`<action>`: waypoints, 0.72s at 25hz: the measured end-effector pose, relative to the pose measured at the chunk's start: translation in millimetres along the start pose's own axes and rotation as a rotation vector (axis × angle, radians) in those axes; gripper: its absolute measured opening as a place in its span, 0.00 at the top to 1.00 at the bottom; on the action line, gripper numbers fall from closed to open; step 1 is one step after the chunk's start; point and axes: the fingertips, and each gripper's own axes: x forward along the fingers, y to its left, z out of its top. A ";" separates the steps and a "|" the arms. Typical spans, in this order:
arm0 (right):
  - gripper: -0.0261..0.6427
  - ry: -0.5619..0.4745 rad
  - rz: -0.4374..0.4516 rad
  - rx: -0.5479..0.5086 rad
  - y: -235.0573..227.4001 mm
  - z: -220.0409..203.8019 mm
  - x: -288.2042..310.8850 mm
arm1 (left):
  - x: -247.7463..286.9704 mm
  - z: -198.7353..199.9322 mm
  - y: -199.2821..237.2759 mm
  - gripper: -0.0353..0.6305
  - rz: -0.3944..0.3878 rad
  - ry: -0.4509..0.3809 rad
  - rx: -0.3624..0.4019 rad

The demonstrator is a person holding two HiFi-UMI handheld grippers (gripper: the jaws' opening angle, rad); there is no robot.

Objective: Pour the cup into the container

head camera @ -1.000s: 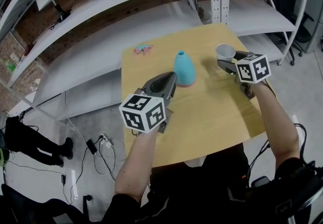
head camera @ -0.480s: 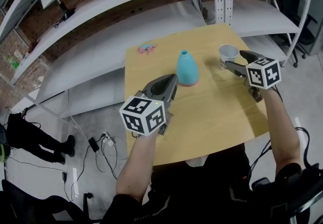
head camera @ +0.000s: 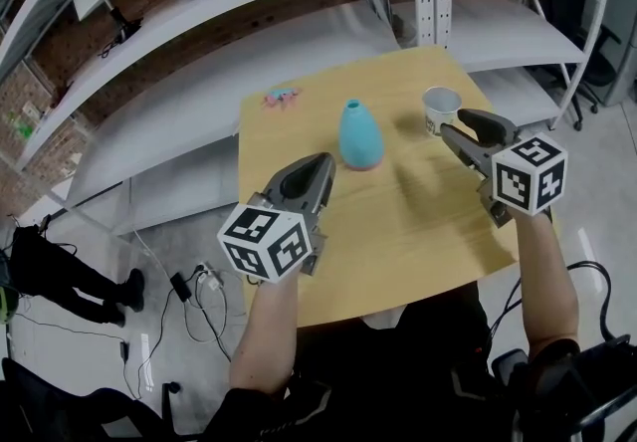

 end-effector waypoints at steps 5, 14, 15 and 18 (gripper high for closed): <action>0.90 -0.077 -0.004 0.020 26.5 10.6 -3.6 | -8.7 6.7 -9.1 0.95 -0.004 -0.027 0.007; 0.96 -0.120 -0.014 0.041 49.2 13.4 -12.2 | -22.8 5.1 -19.9 0.95 0.003 -0.056 0.008; 0.96 -0.120 -0.014 0.041 52.0 12.3 -14.1 | -24.2 4.0 -21.7 0.95 0.002 -0.057 0.003; 0.96 -0.126 -0.017 0.053 58.3 11.5 -23.3 | -29.3 2.9 -30.2 0.95 -0.002 -0.058 -0.004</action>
